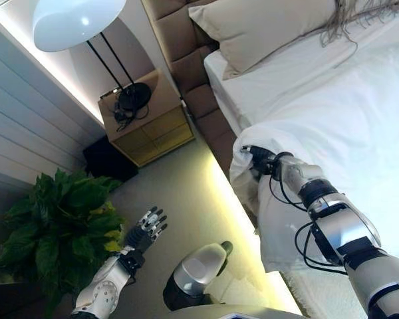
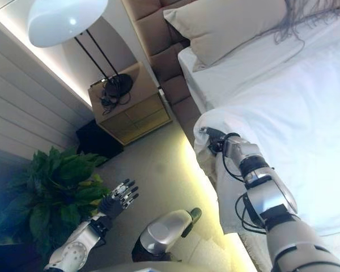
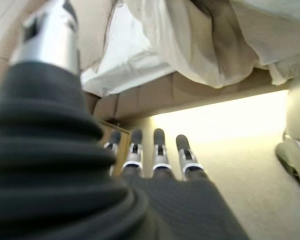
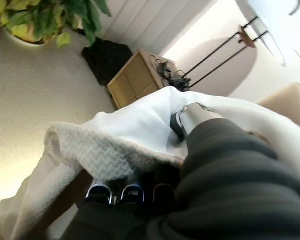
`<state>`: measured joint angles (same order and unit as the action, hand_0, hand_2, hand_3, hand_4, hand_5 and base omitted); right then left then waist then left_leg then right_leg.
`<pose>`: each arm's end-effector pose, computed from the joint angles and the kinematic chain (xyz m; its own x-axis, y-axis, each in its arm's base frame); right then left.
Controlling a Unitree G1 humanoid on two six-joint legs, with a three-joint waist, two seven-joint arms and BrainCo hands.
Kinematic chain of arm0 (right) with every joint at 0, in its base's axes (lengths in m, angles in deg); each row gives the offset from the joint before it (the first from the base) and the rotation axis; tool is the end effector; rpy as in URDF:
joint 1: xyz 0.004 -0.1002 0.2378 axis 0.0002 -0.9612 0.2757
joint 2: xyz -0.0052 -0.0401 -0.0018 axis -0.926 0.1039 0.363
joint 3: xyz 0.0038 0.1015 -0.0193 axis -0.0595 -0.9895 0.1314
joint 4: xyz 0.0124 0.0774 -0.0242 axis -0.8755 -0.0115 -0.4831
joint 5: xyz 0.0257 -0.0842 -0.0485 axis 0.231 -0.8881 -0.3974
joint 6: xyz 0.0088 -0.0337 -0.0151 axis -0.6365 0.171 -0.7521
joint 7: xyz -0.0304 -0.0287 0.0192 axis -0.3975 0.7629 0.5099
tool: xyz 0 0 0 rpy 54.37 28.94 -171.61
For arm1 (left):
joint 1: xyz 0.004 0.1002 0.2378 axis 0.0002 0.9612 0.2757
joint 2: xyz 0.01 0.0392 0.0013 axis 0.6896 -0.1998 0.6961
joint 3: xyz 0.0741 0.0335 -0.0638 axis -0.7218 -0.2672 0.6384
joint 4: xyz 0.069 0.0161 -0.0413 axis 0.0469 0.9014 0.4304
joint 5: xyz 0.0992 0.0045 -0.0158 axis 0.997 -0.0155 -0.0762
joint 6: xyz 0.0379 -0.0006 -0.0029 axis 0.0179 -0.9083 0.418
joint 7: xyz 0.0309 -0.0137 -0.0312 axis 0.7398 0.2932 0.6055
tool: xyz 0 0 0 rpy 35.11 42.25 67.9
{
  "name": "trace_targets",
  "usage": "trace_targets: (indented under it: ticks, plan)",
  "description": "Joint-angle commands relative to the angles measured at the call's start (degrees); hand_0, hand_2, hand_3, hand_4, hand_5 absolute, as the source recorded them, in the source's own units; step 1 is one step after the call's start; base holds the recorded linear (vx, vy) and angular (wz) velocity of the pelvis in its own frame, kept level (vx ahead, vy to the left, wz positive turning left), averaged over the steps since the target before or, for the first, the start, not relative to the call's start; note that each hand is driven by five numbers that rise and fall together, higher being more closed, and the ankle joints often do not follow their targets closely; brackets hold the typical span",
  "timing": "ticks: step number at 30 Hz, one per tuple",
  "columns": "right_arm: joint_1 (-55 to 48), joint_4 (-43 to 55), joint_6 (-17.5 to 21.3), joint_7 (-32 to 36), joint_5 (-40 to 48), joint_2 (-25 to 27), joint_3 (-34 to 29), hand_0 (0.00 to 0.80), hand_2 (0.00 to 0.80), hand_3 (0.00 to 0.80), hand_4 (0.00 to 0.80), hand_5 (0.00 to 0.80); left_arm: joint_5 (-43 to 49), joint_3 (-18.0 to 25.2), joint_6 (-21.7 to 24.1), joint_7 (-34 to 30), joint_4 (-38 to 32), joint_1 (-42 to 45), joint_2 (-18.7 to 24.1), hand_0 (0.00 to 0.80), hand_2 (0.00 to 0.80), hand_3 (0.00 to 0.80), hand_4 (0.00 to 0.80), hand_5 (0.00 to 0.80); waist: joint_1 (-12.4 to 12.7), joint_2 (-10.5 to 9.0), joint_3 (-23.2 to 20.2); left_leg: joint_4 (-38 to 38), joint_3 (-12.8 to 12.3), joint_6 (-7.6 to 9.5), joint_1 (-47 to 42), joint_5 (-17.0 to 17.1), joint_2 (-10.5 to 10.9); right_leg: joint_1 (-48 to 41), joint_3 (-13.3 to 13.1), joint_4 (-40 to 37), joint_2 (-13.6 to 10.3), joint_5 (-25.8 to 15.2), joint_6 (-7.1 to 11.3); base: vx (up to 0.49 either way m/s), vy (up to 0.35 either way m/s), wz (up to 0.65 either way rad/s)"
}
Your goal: Make the bed neatly
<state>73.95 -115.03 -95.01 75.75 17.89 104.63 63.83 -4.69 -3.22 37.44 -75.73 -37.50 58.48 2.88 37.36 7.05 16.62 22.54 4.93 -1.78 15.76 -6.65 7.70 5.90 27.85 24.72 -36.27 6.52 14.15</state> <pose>0.3397 -0.1807 0.0855 0.8187 0.2772 -0.5028 -0.2348 0.9608 0.1473 0.1351 0.2112 -0.0275 0.8598 -0.2715 -0.4326 -0.0272 0.8214 -0.5696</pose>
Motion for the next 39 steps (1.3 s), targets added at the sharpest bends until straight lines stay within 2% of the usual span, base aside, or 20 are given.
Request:
trace_targets:
  ticks: [1, 5, 9, 14, 20, 24, 26, 28, 32, 33, 34, 39]
  plan:
    - [7.4, 8.3, -0.2, 2.6, 1.3, -9.4, 2.8, 0.8, 0.8, 0.8, 0.8, 0.8, 1.1, 1.7, 1.2, -0.8, -5.0, -0.3, 2.0, 0.0, 0.0, 0.0, 0.0, 0.0, 1.8, -0.89, -0.6, 7.5, -0.3, -2.79, 8.4, 3.2, 0.2, -5.0, 1.0, -4.1, 0.7, -13.4, 0.25, 0.0, 0.0, 0.0]
    - [7.0, 7.5, 0.5, 0.9, -0.8, -10.2, 3.1, 0.8, 0.8, 0.8, 0.8, 0.8, 1.6, 2.1, 0.9, -1.2, -5.4, 0.1, 2.0, 0.0, 0.0, 0.0, 0.0, 0.0, 1.9, -1.11, -0.5, 8.2, -0.5, -2.78, 8.6, 2.9, 0.2, -5.0, 1.2, -4.1, 0.6, -14.0, 0.26, 0.001, -0.01, 0.0]
    - [7.6, 8.1, 2.3, 0.6, 1.2, -10.9, 3.5, 0.8, 0.8, 0.8, 0.8, 0.8, 1.0, 2.1, 0.5, -0.2, -6.8, 0.0, 2.5, 0.0, 0.0, 0.0, 0.0, 0.0, 2.1, -1.53, 0.0, 8.4, -0.5, -3.05, 8.9, 2.9, -0.4, -6.1, 1.8, -5.7, 1.1, -14.5, 0.27, -0.003, -0.038, -0.02]
    - [10.6, 6.7, 1.4, 0.3, 2.2, -12.1, 3.4, 0.8, 0.8, 0.8, 0.8, 0.8, -0.5, 1.5, 1.3, 0.6, -6.2, -0.9, 3.1, 0.0, 0.0, 0.0, 0.0, 0.0, 2.7, -1.29, 0.6, 9.6, -0.5, -3.3, 10.3, 3.1, -0.4, -6.9, 2.1, -6.5, 1.2, -14.5, 0.28, -0.001, 0.037, -0.03]
    - [11.4, 6.9, -0.1, 1.2, -1.3, -14.5, 6.8, 0.8, 0.8, 0.8, 0.8, 0.8, -1.7, 1.1, 3.7, 1.4, -4.8, -1.4, 1.5, 0.0, 0.0, 0.0, 0.0, 0.0, 3.2, 0.16, 1.7, 12.5, -0.4, -2.91, 13.7, 2.8, 1.5, -4.0, 1.0, -3.1, 0.0, -13.8, 0.13, -0.046, 0.135, 0.1]
    - [9.7, 8.5, -2.5, 0.8, -1.3, -16.9, 9.0, 0.8, 0.8, 0.8, 0.8, 0.8, -1.8, 1.3, 4.0, 1.5, -4.9, -1.0, 0.3, 0.0, 0.0, 0.0, 0.0, 0.0, 3.5, 0.71, 2.4, 14.0, -0.6, -2.72, 15.7, 2.7, 2.6, -2.6, 0.5, -0.7, -0.7, -13.3, -0.01, -0.048, 0.091, 0.13]
    - [8.4, 8.8, -2.8, 1.3, -4.9, -18.4, 10.8, 0.8, 0.8, 0.8, 0.8, 0.8, -1.4, 1.4, 4.0, 1.2, -4.7, -0.8, -0.5, 0.0, 0.0, 0.0, 0.0, 0.0, 3.9, 0.88, 2.7, 14.1, -0.4, -2.63, 16.0, 2.7, 3.2, -2.0, 0.3, 0.1, -0.7, -13.5, -0.03, -0.024, 0.059, 0.1]
    - [6.7, 10.2, -2.9, 0.0, -7.5, -20.2, 14.0, 0.8, 0.8, 0.8, 0.8, 0.8, -1.2, 1.5, 3.6, 1.2, -5.3, -0.8, -1.1, 0.0, 0.0, 0.0, 0.0, 0.0, 4.3, 1.24, 2.8, 13.5, -0.1, -2.48, 16.1, 3.1, 3.7, -1.0, -0.4, 0.4, -0.5, -13.2, -0.06, -0.032, 0.046, 0.04]
    - [6.2, 10.9, -4.7, -3.8, -6.9, -23.0, 15.5, 0.8, 0.8, 0.8, 0.8, 0.8, -1.8, 1.0, 3.4, 1.4, -5.7, -1.2, -1.4, 0.0, 0.0, 0.0, 0.0, 0.0, 4.6, 1.69, 2.8, 12.3, 0.1, -2.33, 16.1, 3.9, 3.9, -0.3, -0.7, 0.3, -0.4, -13.0, -0.17, -0.038, 0.032, 0.01]
    - [6.5, 10.4, -4.8, -5.1, -6.8, -23.5, 15.2, 0.502, 0.502, 0.502, 0.502, 0.502, -1.8, 0.9, 3.5, 1.4, -5.4, -1.4, -1.5, 0.0, 0.0, 0.0, 0.0, 0.0, 4.7, 1.71, 2.8, 12.1, 0.1, -2.36, 16.1, 4.0, 3.9, -0.4, -0.6, 0.2, -0.3, -13.1, -0.21, -0.042, 0.024, -0.01]
    - [7.1, 9.3, -4.8, -7.0, -6.0, -24.1, 14.7, 0.0, 0.0, 0.0, 0.0, 0.0, -2.0, 0.6, 3.8, 1.3, -4.9, -1.7, -1.6, 0.0, 0.0, 0.0, 0.0, 0.0, 4.7, 1.76, 2.8, 11.7, 0.1, -2.34, 16.0, 4.3, 3.9, -0.6, -0.4, 0.0, -0.1, -13.0, -0.24, -0.041, 0.019, -0.02]
    - [8.4, 6.8, -3.2, -10.4, -0.7, -24.5, 12.1, 0.0, 0.0, 0.0, 0.0, 0.0, -2.3, -0.5, 5.4, 1.2, -3.5, -2.5, -2.1, 0.0, 0.0, 0.0, 0.0, 0.0, 4.4, 1.45, 2.8, 10.3, 0.2, -2.45, 15.5, 4.8, 3.7, -1.3, -0.2, -1.0, 0.4, -13.8, -0.26, -0.053, 0.002, -0.01]
